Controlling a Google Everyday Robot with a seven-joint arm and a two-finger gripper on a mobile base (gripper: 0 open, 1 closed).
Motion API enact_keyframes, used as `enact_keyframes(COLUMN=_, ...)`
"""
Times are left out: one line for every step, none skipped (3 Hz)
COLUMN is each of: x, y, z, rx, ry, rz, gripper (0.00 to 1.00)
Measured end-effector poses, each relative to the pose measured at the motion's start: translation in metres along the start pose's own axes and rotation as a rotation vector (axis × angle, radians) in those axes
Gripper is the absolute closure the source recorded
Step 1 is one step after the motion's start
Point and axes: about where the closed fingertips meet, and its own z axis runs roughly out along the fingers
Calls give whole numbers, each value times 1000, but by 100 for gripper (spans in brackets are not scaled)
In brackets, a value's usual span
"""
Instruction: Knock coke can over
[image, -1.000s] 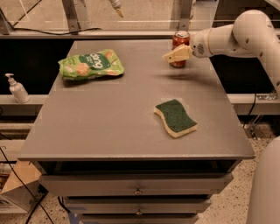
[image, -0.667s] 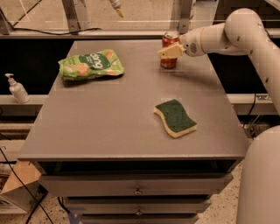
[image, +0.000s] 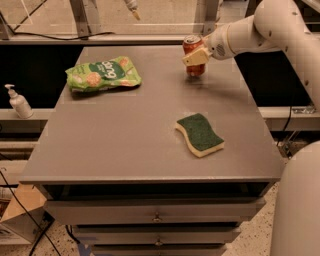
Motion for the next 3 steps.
enact_keyframes(x=7, y=3, z=-22, rx=24, ry=169, rz=-108, gripper=100)
enact_keyframes(x=30, y=5, z=-35, rx=9, ry=370, rz=-217, gripper=85)
enact_keyframes(x=54, y=16, z=-41, rx=-76, ry=537, rz=-305, gripper=62)
